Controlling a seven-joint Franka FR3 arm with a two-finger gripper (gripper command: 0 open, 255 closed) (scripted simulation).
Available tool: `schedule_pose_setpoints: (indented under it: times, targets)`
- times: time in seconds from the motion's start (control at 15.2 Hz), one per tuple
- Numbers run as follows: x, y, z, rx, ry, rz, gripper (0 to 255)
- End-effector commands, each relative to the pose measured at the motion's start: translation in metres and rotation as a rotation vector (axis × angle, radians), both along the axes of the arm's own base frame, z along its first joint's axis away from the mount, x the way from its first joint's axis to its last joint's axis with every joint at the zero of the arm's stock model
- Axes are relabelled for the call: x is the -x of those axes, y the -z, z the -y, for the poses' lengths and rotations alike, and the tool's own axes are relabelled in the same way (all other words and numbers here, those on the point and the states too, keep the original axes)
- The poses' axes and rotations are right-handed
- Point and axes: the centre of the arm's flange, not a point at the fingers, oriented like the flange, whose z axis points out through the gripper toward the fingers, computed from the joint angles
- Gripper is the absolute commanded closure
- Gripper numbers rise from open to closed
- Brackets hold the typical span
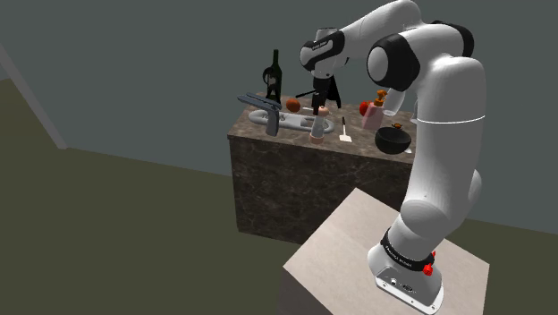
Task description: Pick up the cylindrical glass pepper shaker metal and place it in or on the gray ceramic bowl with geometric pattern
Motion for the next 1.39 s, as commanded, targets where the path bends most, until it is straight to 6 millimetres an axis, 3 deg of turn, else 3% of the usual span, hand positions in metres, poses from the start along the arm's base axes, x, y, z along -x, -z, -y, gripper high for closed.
schedule_pose_setpoints:
  times: [0.0, 0.59, 1.32]
  targets:
    - [0.0, 0.0, 0.0, 0.0, 0.0, 0.0, 255]
    - [0.0, 0.0, 0.0, 0.0, 0.0, 0.0, 255]
    - [0.0, -0.058, 0.0, 0.0, 0.0, 0.0, 255]
